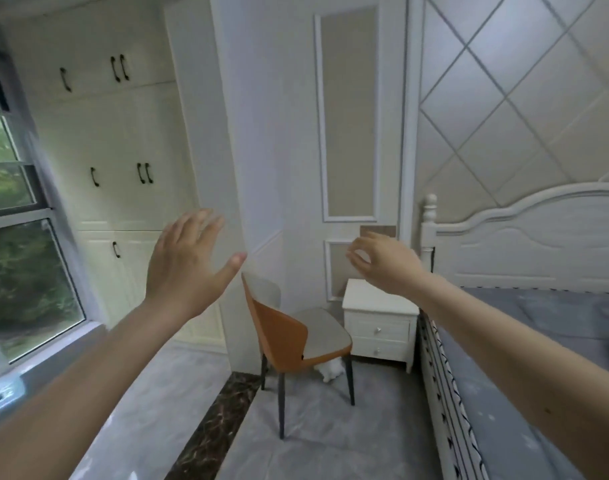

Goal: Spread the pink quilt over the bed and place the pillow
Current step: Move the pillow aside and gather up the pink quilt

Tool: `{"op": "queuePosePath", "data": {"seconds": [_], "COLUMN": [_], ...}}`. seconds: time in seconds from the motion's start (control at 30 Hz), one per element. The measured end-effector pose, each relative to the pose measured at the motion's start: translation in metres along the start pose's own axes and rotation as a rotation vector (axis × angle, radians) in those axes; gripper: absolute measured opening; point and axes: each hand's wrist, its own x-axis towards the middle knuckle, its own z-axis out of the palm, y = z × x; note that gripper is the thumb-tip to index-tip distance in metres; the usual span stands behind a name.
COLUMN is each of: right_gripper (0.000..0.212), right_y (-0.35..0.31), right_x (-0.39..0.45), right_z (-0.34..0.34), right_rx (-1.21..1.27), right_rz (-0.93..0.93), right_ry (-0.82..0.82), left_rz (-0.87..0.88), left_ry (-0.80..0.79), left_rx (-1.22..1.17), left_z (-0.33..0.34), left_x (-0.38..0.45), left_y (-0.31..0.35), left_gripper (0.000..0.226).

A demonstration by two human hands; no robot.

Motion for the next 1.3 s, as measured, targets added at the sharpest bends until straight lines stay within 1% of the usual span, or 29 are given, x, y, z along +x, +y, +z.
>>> {"op": "queuePosePath", "data": {"seconds": [0.1,0.2,0.27,0.33,0.43,0.5,0.57,0.63,0.73,0.8,0.9,1.03,1.17,1.23,1.3], "right_gripper": [0.034,0.035,0.034,0.032,0.030,0.029,0.030,0.031,0.030,0.029,0.028,0.028,0.030,0.032,0.035], "right_y": [0.064,0.135,0.183,0.229,0.310,0.357,0.402,0.445,0.510,0.535,0.572,0.625,0.674,0.695,0.715], "right_x": [0.018,0.027,0.028,0.030,0.037,0.038,0.040,0.034,0.006,-0.019,-0.064,-0.112,-0.155,-0.176,-0.203], "right_z": [0.014,0.030,0.039,0.046,0.056,0.055,0.050,0.043,0.037,0.034,0.025,0.002,-0.006,-0.003,0.005], "right_rx": [-0.089,-0.127,-0.179,-0.218,-0.288,-0.340,-0.390,-0.453,-0.430,-0.430,-0.497,-0.483,-0.486,-0.412,-0.282], "right_rz": [0.069,0.187,0.266,0.347,0.520,0.625,0.721,0.816,0.980,1.085,1.235,1.401,1.503,1.574,1.665], "right_ry": [0.039,0.080,0.077,0.059,0.029,0.023,-0.009,-0.023,0.054,0.026,-0.024,0.028,0.078,0.100,0.207], "left_rz": [0.057,0.105,0.154,0.211,0.331,0.403,0.468,0.532,0.646,0.746,0.875,0.961,1.067,1.131,1.173], "left_ry": [-0.042,-0.091,-0.145,-0.170,-0.205,-0.232,-0.231,-0.251,-0.335,-0.354,-0.428,-0.441,-0.450,-0.464,-0.489], "left_rx": [-0.067,-0.152,-0.229,-0.311,-0.442,-0.508,-0.545,-0.587,-0.704,-0.765,-0.829,-0.890,-0.866,-0.841,-0.835], "left_z": [0.070,0.150,0.203,0.252,0.328,0.372,0.412,0.448,0.484,0.498,0.512,0.523,0.529,0.531,0.535], "left_x": [0.047,0.091,0.116,0.144,0.194,0.228,0.263,0.291,0.306,0.301,0.291,0.282,0.271,0.263,0.249], "left_y": [0.038,0.083,0.118,0.156,0.227,0.272,0.321,0.380,0.474,0.528,0.606,0.692,0.767,0.805,0.841], "left_gripper": [0.077,0.077,0.075,0.068,0.063,0.069,0.081,0.086,0.087,0.086,0.085,0.088,0.091,0.091,0.089]}}
